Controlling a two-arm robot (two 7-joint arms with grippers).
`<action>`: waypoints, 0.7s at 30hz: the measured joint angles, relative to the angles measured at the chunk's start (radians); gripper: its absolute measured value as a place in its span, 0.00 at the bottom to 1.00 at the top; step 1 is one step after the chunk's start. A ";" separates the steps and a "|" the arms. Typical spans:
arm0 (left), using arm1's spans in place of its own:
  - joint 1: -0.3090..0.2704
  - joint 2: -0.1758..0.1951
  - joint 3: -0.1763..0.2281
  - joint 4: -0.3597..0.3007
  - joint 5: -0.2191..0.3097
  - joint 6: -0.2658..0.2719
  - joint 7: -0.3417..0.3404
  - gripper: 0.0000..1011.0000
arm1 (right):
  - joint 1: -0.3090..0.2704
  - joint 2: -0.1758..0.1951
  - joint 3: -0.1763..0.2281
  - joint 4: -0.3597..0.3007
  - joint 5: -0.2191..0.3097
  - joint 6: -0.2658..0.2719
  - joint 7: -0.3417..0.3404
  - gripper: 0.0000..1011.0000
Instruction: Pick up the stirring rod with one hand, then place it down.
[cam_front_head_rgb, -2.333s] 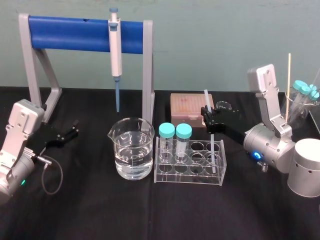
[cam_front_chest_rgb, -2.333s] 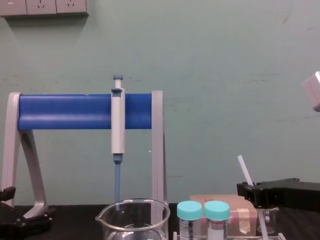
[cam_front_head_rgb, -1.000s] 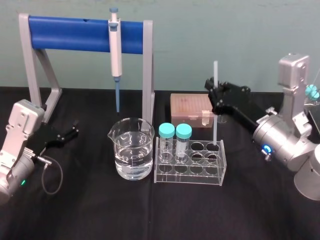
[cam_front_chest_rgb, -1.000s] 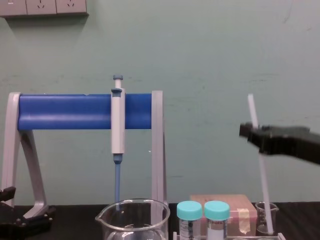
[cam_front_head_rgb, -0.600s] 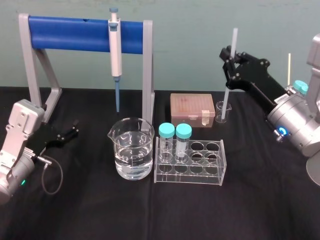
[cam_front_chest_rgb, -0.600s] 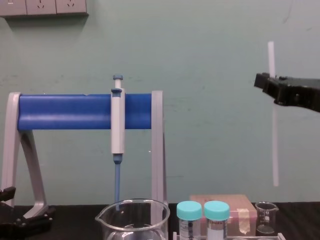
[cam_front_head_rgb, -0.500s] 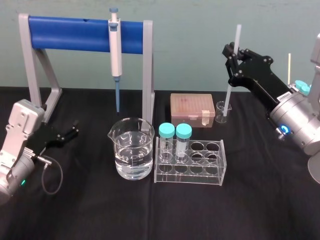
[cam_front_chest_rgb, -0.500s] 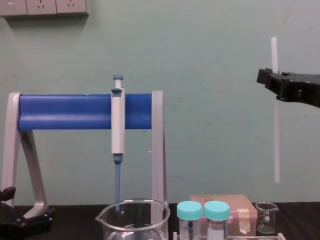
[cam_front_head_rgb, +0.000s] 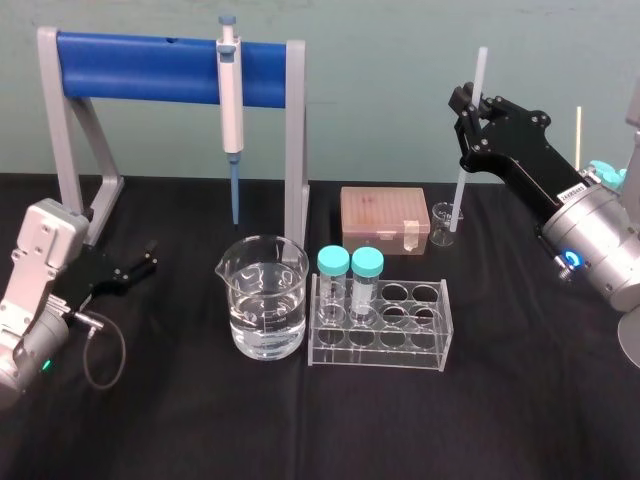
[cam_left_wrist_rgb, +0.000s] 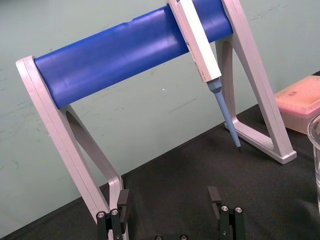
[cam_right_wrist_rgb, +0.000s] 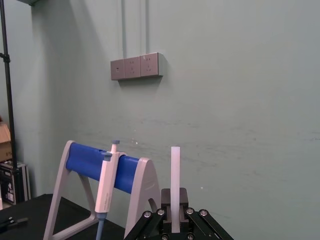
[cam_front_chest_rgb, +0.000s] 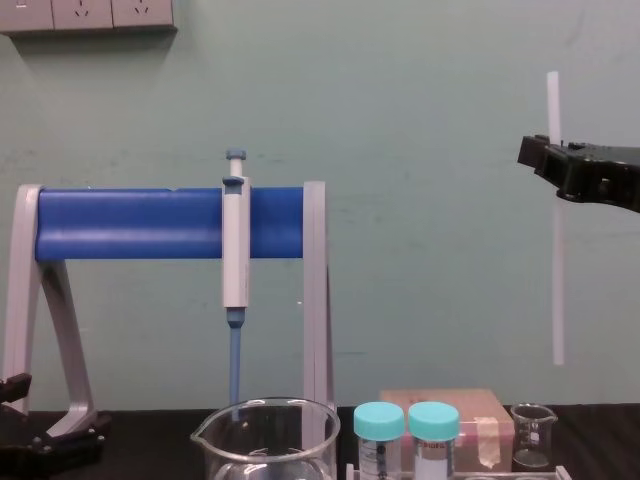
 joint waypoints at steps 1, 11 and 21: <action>0.000 0.000 0.000 0.000 0.000 0.000 0.000 0.99 | 0.000 0.000 0.000 0.000 0.000 0.000 0.000 0.08; 0.000 0.000 0.000 0.000 0.000 0.000 0.000 0.99 | -0.007 -0.001 0.000 -0.005 0.000 0.003 0.001 0.08; 0.000 0.000 0.000 0.000 0.000 0.000 0.000 0.99 | -0.015 -0.001 -0.001 -0.011 0.001 0.006 0.001 0.08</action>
